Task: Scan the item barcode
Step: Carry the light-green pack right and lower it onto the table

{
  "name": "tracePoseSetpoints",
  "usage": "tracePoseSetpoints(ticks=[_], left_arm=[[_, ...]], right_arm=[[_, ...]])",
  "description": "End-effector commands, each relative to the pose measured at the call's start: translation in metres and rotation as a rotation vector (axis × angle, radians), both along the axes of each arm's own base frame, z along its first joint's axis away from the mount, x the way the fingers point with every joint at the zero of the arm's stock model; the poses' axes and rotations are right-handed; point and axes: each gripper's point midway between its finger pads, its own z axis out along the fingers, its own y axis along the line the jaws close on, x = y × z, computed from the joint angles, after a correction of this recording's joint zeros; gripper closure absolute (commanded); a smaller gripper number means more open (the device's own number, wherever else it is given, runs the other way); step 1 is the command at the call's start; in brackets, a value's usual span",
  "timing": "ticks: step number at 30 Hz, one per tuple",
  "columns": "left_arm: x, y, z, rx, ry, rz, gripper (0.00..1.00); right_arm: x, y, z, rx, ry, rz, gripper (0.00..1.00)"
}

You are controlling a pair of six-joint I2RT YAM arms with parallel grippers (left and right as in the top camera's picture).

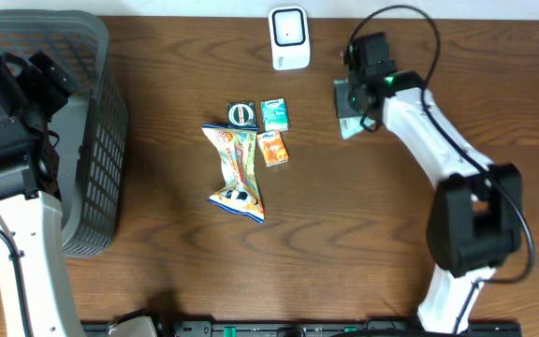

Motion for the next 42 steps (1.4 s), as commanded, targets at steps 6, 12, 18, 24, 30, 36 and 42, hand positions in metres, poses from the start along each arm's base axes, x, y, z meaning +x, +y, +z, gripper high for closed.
tracePoseSetpoints(ticks=[6, 12, 18, 24, 30, 36, 42], left_arm=[[0.000, 0.002, 0.007, 0.013, -0.009, 0.002, 0.02], [0.000, 0.002, 0.007, 0.014, -0.009, 0.002, 0.02], [0.000, 0.002, 0.007, 0.014, -0.009, 0.002, 0.02], [0.000, 0.002, 0.007, 0.014, -0.009, 0.002, 0.02], [0.000, 0.002, 0.007, 0.014, -0.009, 0.002, 0.02], [0.000, 0.002, 0.007, 0.014, -0.009, 0.002, 0.02], [0.000, 0.002, 0.007, 0.014, -0.009, 0.002, 0.02]], right_arm=[[-0.007, -0.059, -0.027, -0.524, -0.010, -0.174, 0.99], [-0.012, -0.045, -0.020, -0.629, -0.048, -0.154, 0.99], [-0.015, -0.043, -0.042, -0.660, -0.013, -0.135, 0.97], [-0.028, -0.028, -0.070, -0.629, 0.075, -0.067, 0.86], [-0.039, 0.005, -0.077, -0.564, 0.097, 0.013, 0.60], [-0.047, 0.053, -0.077, -0.416, 0.096, 0.036, 0.55], [-0.037, 0.070, -0.039, -0.407, 0.070, 0.045, 0.55]])
